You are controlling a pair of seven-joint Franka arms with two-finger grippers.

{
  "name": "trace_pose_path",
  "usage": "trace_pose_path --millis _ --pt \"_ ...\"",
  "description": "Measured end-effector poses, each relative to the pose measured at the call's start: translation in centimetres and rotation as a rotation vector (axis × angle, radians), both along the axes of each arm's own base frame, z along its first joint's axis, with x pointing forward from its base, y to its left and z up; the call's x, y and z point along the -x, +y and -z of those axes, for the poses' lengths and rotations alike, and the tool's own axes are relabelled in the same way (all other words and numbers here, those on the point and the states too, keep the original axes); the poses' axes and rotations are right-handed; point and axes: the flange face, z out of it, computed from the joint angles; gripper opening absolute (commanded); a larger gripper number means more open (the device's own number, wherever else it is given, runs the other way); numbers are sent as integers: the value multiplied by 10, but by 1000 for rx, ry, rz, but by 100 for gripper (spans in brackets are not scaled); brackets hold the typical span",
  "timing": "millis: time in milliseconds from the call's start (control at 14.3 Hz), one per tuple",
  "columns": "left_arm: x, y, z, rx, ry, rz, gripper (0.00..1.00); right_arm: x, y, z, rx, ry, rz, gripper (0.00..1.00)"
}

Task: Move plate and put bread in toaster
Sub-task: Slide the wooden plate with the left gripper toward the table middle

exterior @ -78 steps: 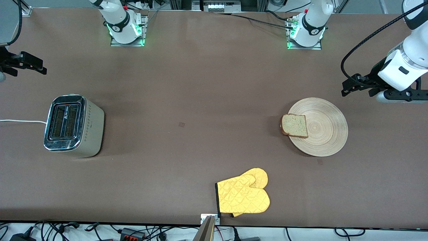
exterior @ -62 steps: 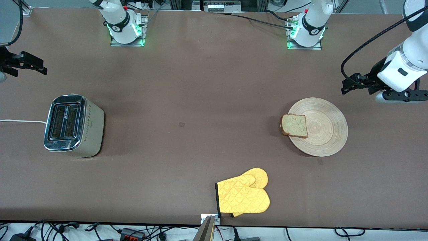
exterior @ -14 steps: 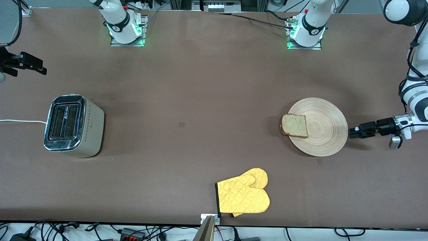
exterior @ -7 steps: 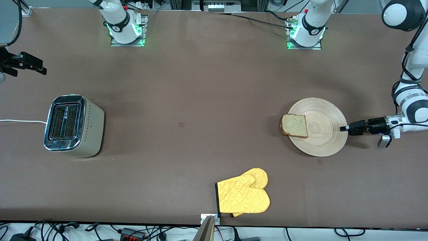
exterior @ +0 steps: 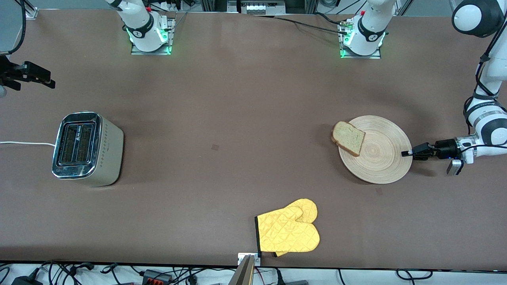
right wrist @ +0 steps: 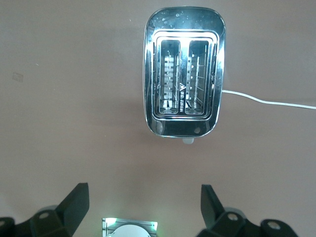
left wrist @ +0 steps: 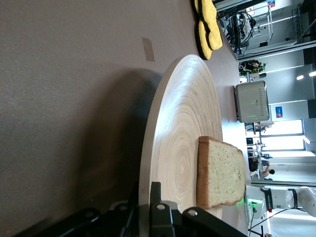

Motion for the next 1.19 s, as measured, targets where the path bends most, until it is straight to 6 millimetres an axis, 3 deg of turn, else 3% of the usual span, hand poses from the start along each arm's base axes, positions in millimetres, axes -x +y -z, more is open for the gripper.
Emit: trace_pose_path --millis 280,489,629,839,978,1188 --pt "-3 -14 -8 60 61 23 1 0 0 0 0 0 0 100" --pt "-17 -45 -27 100 121 70 1 0 0 0 0 0 0 100" --pt "-36 -87 -44 86 143 125 1 0 0 0 0 0 0 100" --pt "-61 -169 -61 47 144 207 1 0 0 0 0 0 0 100" --pt "-65 -220 -56 36 144 160 1 0 0 0 0 0 0 100" --pt "-57 -288 -43 47 145 39 1 0 0 0 0 0 0 100"
